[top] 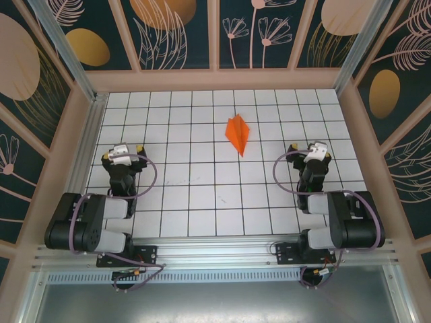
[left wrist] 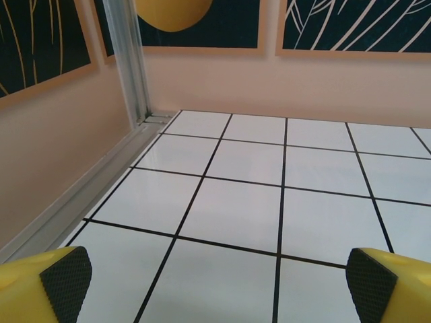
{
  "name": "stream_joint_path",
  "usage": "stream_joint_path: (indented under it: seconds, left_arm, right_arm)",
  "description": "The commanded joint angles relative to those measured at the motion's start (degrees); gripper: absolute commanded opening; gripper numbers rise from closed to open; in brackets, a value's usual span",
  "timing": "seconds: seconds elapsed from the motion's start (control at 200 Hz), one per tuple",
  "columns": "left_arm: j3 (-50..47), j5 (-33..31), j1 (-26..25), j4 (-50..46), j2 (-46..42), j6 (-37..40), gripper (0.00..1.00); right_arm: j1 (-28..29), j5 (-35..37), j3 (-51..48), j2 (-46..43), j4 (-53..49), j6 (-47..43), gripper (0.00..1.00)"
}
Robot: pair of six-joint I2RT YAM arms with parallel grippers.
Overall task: Fold a paper plane with a square sheet of paper (pick it up from the middle)
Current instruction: Reset both arms
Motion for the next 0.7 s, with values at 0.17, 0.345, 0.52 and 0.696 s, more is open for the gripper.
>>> stream_joint_path:
  seconds: [0.17, 0.345, 0.52, 0.696]
  left_arm:
    - [0.9, 4.2, 1.6, 11.3, 6.8, -1.1, 0.98]
    - [1.2, 3.2, 1.7, 10.6, 6.9, -1.4, 0.99]
    - [0.7, 1.2, 1.7, 11.6, 6.9, -1.8, 0.99]
    - [0.5, 1.7, 1.7, 11.9, 6.8, -1.6, 0.99]
  right_arm:
    - [-0.8, -4.1, -0.2, 7.8, 11.9, -0.5, 0.99]
    - [-1.9, -4.9, 0.7, 8.6, 10.4, 0.6, 0.99]
    - [-2.0, -5.0, 0.9, 8.5, 10.0, 0.7, 0.99]
    - [-2.0, -5.2, 0.9, 8.4, 10.0, 0.7, 0.99]
